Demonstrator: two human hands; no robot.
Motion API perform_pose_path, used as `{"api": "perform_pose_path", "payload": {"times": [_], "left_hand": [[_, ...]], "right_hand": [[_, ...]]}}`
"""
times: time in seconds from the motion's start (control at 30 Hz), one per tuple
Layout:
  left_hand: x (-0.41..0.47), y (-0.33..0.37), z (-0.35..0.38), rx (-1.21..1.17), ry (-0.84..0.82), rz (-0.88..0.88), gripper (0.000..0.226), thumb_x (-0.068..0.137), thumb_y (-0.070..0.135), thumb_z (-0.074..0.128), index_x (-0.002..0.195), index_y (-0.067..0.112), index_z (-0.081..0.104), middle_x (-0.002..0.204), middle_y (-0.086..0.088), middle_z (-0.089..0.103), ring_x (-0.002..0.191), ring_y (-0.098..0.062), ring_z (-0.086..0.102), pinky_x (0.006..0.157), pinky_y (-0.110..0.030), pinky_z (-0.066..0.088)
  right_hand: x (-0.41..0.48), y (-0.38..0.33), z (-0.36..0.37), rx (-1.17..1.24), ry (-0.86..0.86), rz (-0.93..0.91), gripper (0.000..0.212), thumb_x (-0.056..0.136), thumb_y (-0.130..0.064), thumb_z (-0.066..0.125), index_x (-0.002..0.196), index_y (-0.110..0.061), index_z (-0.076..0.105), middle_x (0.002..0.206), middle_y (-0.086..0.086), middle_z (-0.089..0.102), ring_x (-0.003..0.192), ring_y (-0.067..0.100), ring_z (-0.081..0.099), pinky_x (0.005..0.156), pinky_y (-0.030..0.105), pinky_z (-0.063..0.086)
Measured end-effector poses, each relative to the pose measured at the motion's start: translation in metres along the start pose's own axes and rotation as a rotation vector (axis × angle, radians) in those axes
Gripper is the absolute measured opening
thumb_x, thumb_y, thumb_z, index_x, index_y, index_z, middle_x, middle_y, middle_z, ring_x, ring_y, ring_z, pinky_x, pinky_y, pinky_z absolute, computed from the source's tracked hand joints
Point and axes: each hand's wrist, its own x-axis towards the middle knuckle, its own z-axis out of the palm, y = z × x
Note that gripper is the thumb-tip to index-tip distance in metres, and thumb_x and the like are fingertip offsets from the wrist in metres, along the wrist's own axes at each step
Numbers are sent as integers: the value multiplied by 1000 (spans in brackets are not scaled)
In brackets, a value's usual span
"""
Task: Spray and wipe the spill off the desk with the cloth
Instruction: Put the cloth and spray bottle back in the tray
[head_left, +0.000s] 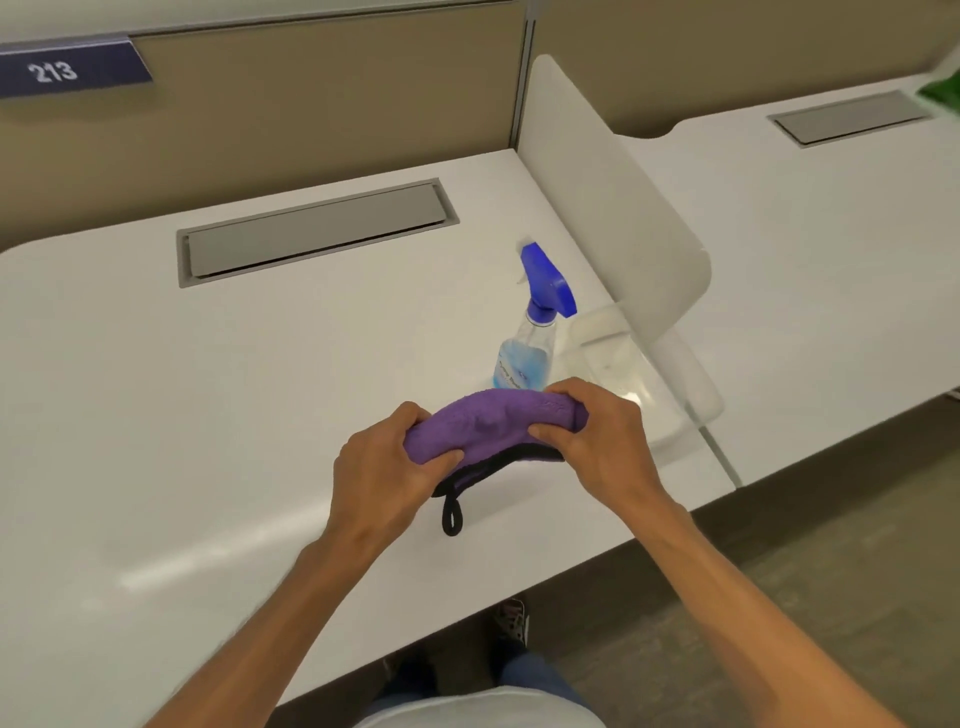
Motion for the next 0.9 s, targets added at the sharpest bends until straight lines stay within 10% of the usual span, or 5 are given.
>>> {"api": "perform_pose_path", "payload": {"times": [0.27, 0.6, 0.9], "left_hand": [[5, 79, 62, -105, -96, 76, 54, 88, 45, 74, 131, 18, 54, 101, 8, 61, 76, -8, 58, 69, -7, 43], [31, 155, 131, -90, -126, 257, 53, 97, 41, 65, 143, 20, 50, 138, -5, 57, 117, -17, 58, 91, -17, 40], [73, 171, 178, 34, -203, 244, 31, 96, 27, 66, 122, 11, 68, 123, -7, 58, 93, -12, 50, 81, -18, 41]], "right_hand": [[6, 38, -60, -125, 256, -48, 46, 89, -28, 74, 131, -17, 59, 120, 4, 69, 103, 16, 66, 94, 34, 56], [29, 84, -115, -546, 474, -309, 48, 99, -36, 36, 125, -5, 63, 122, 20, 64, 84, 33, 72, 65, 39, 63], [57, 120, -116, -816, 176, -283, 57, 66, -10, 90, 116, 1, 65, 116, 24, 65, 73, 35, 68, 51, 36, 57]]}}
